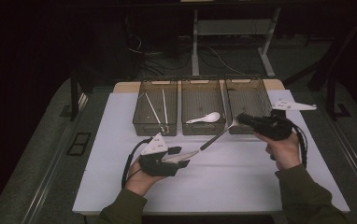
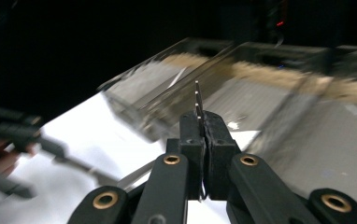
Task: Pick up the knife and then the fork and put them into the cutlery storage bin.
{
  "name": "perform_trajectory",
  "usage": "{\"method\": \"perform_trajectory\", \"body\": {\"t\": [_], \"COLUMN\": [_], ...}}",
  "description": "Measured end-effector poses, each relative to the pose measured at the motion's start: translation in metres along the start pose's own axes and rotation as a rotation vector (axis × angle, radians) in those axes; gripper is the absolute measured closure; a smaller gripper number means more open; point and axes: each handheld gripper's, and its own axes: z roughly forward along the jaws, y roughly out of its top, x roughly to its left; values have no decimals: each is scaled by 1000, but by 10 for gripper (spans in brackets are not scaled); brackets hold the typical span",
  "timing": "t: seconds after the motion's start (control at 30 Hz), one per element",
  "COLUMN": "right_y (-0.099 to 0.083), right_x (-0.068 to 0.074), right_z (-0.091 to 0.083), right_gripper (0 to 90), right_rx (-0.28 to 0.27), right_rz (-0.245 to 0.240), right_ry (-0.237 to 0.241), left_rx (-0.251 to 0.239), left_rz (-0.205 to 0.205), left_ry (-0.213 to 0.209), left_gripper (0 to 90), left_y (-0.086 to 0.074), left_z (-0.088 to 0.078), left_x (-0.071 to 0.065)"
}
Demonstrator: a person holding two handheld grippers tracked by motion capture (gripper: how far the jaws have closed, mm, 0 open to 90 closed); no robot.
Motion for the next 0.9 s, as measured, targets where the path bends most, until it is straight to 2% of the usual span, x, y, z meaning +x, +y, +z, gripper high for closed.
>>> {"method": "perform_trajectory", "body": {"t": [0.07,0.23,0.4,0.53,0.67,0.77,0.9], "right_y": [6,21,37,48,53,52,47], "right_x": [-11,-36,-54,-66,-79,-90,-103], "right_z": [-9,-29,-48,-56,-53,-40,-19], "right_gripper": [877,877,877,876,877,877,876], "right_rx": [-19,-50,-81,-80,-43,18,110], "right_rz": [18,25,25,16,10,8,12], "right_ry": [-32,-110,-186,-245,-298,-320,-320], "left_rx": [18,27,28,33,37,38,38], "left_rz": [9,-1,0,-12,-26,-42,-39], "left_ry": [3,6,5,25,39,51,55], "left_gripper": [388,299,222,146,86,33,7], "left_y": [-8,-23,-33,-38,-42,-42,-42], "left_z": [-5,-15,-20,-22,-22,-22,-21], "left_x": [2,5,11,14,14,15,15]}}
